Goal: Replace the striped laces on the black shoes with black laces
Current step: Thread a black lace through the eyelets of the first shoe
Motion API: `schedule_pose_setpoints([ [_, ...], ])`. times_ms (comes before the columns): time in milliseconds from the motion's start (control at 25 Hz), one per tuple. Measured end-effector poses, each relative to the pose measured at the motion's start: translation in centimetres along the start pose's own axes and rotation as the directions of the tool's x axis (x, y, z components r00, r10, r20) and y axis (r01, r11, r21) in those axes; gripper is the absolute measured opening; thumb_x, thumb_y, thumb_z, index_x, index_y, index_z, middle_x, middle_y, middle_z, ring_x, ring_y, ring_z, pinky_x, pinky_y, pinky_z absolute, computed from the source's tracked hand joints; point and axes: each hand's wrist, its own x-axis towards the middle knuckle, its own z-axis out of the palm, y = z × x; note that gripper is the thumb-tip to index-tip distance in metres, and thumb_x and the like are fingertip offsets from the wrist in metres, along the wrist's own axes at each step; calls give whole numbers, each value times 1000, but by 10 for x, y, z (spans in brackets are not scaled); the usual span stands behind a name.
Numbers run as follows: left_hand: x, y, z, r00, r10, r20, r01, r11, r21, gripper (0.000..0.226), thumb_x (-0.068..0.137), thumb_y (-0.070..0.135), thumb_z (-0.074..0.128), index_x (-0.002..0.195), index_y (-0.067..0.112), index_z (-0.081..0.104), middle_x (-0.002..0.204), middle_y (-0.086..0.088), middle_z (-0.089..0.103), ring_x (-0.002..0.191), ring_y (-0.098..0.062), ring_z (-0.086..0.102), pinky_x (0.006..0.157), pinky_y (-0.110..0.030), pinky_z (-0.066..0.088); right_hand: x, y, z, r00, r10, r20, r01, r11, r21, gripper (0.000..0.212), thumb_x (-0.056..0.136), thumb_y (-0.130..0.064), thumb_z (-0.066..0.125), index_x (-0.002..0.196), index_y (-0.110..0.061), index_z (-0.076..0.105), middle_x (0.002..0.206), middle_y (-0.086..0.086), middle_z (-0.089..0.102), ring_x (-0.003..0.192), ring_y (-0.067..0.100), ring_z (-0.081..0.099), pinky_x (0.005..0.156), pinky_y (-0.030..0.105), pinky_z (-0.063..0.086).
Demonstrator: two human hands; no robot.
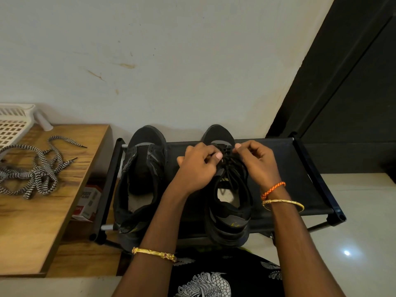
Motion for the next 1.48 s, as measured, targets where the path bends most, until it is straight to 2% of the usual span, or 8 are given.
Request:
schedule_pose_setpoints([
  [80, 0, 4, -2, 995, -75, 71, 92, 953, -289, 17, 96, 23, 53, 85, 24, 67, 95, -1, 65, 100, -20, 58, 94, -42, 44, -2, -2, 0, 999, -32, 38, 33, 999, -34, 33, 93, -14, 56, 60, -13, 59, 54, -8, 52, 50, -3, 47, 53, 8, 39],
  [200, -2, 7, -6, 957, -225, 183, 289, 782, -552, 16, 93, 19, 58, 87, 15, 73, 83, 0, 70, 81, -13, 62, 76, -23, 51, -6, -7, -3, 994, -75, 78, 78, 996, -40, 37, 91, -15, 58, 55, -13, 58, 51, 0, 50, 51, 6, 45, 54, 11, 39],
  [320, -2, 7, -5, 909, -316, 271, 415, 722, -553, 15, 92, 21, 58, 86, 17, 71, 73, 3, 58, 64, -7, 44, 59, -21, 32, -10, -9, -5, 986, -68, 152, 76, 996, -46, 30, 88, -20, 62, 62, -5, 65, 63, 24, 55, 60, 18, 49, 58, 15, 42],
  [480, -1, 7, -5, 877, -360, 317, 480, 635, -606, 12, 89, 24, 61, 91, 15, 69, 71, 4, 51, 61, -6, 40, 57, -23, 27, -11, -7, -4, 970, -49, 237, 83, 987, -135, 28, 85, -21, 67, 69, 3, 62, 60, 12, 43, 56, 18, 38, 53, 20, 35],
  [720, 1, 6, -3, 866, -465, 184, 467, 619, -631, 12, 84, 29, 68, 77, 20, 71, 66, 8, 59, 66, -5, 49, 61, -25, 31, -7, -5, -9, 990, -44, 136, 48, 999, -26, 28, 89, -5, 59, 62, -10, 54, 67, 3, 46, 62, 8, 45, 62, 15, 41],
  [960, 1, 2, 11, 809, -563, 171, 514, 536, -670, 21, 95, 25, 55, 76, 17, 60, 74, 4, 56, 68, -7, 51, 64, -28, 43, -18, 14, -22, 971, 237, 41, -240, 950, 200, 28, 92, -4, 54, 64, -5, 52, 74, 7, 53, 76, 15, 58, 72, 28, 57],
  [1200, 5, -4, 17, 781, -611, 131, 510, 502, -699, 21, 96, 19, 55, 75, 12, 58, 77, -1, 56, 70, -11, 51, 84, -43, 50, -19, 17, -18, 965, 260, -18, -251, 946, 207, 25, 91, 1, 54, 66, -2, 52, 76, 11, 51, 76, 14, 60, 68, 25, 59],
  [1480, 7, -8, 22, 762, -639, 108, 496, 468, -732, 22, 96, 18, 55, 75, 10, 57, 75, -3, 56, 66, -12, 52, 83, -43, 51, -20, 20, -11, 957, 270, -105, -246, 949, 198, 28, 91, 0, 54, 64, -5, 48, 73, 12, 50, 74, 15, 60, 64, 26, 60],
])
